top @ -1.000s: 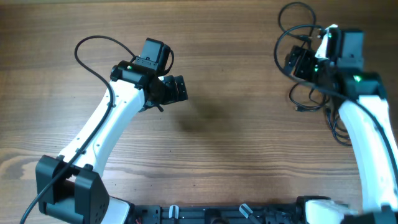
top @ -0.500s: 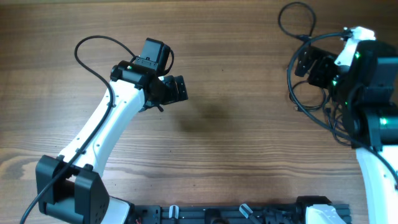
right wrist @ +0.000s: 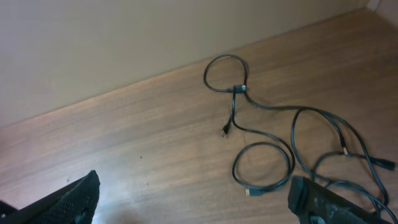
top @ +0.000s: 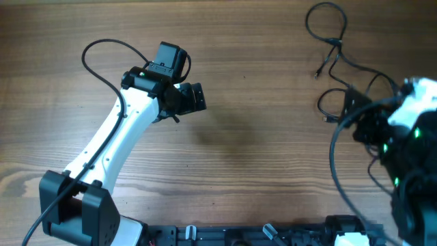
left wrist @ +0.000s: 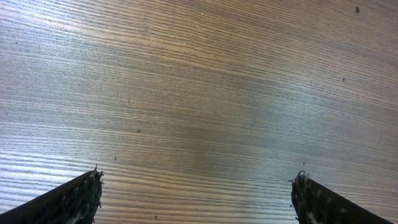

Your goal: Untangle cables

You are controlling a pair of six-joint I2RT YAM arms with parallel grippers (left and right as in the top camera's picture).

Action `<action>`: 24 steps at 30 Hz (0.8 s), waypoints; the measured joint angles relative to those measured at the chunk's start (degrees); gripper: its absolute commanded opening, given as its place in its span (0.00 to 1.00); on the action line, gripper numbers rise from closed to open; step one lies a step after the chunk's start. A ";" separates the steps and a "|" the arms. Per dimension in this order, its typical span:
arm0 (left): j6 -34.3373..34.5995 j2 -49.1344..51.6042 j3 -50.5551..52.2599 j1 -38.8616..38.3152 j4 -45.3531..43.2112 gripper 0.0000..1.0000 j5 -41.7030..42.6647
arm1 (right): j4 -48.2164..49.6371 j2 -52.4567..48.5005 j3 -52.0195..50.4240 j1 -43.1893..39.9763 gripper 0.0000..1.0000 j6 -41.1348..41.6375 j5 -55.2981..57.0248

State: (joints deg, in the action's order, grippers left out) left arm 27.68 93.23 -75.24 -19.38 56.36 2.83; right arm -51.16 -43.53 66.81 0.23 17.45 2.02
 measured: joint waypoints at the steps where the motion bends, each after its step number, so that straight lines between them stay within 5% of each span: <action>1: 0.00 0.00 0.00 0.00 0.00 1.00 0.00 | 0.02 2.29 -1.60 0.00 1.00 0.00 0.00; 13: 0.00 0.04 0.00 0.00 0.00 1.00 0.00 | 2.78 27.23 -22.25 0.13 1.00 -0.02 -0.02; 24: 0.00 0.22 0.00 0.00 0.00 1.00 0.00 | 23.58 42.38 -35.34 2.58 1.00 -13.31 -9.16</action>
State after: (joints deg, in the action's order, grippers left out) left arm 27.68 93.45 -75.24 -19.38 56.36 2.83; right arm -27.57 -1.15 31.46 2.81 4.14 -7.14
